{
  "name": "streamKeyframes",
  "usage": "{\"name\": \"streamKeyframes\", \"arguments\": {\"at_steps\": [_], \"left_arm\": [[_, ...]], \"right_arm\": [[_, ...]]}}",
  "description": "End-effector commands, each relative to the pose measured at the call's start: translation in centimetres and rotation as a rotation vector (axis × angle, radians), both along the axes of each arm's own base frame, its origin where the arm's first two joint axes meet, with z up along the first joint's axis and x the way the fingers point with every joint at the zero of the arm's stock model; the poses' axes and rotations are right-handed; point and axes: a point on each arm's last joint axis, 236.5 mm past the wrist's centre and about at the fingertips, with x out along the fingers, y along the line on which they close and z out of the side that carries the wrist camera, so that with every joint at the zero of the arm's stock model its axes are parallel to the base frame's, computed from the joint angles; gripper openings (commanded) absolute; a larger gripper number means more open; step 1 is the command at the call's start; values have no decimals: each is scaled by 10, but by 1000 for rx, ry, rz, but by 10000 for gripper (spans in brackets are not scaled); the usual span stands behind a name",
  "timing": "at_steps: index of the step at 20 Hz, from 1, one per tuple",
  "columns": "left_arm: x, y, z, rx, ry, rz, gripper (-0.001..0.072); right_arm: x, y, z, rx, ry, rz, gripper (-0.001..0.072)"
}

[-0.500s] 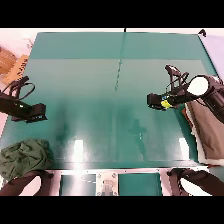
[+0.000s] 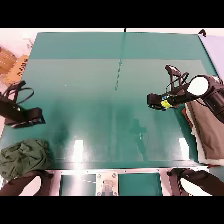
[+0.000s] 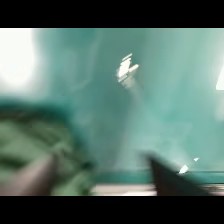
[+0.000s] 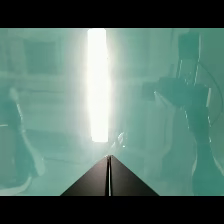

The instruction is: Fold the shirts.

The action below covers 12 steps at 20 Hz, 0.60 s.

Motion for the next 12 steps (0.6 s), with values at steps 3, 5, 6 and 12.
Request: {"name": "streamKeyframes", "arguments": {"at_steps": [3,5,6,12], "left_arm": [[-88,64,-38,291,349,48,720],[-102,64,-60,296,380,38,720],[-105,64,-71,294,380,30,720],[-125,64,-108,298,394,-26,270]], "right_arm": [[0,0,0,0,1,0,17],[0,0,0,0,0,0,17],[0,0,0,0,0,0,17],[0,0,0,0,0,0,17]]}}
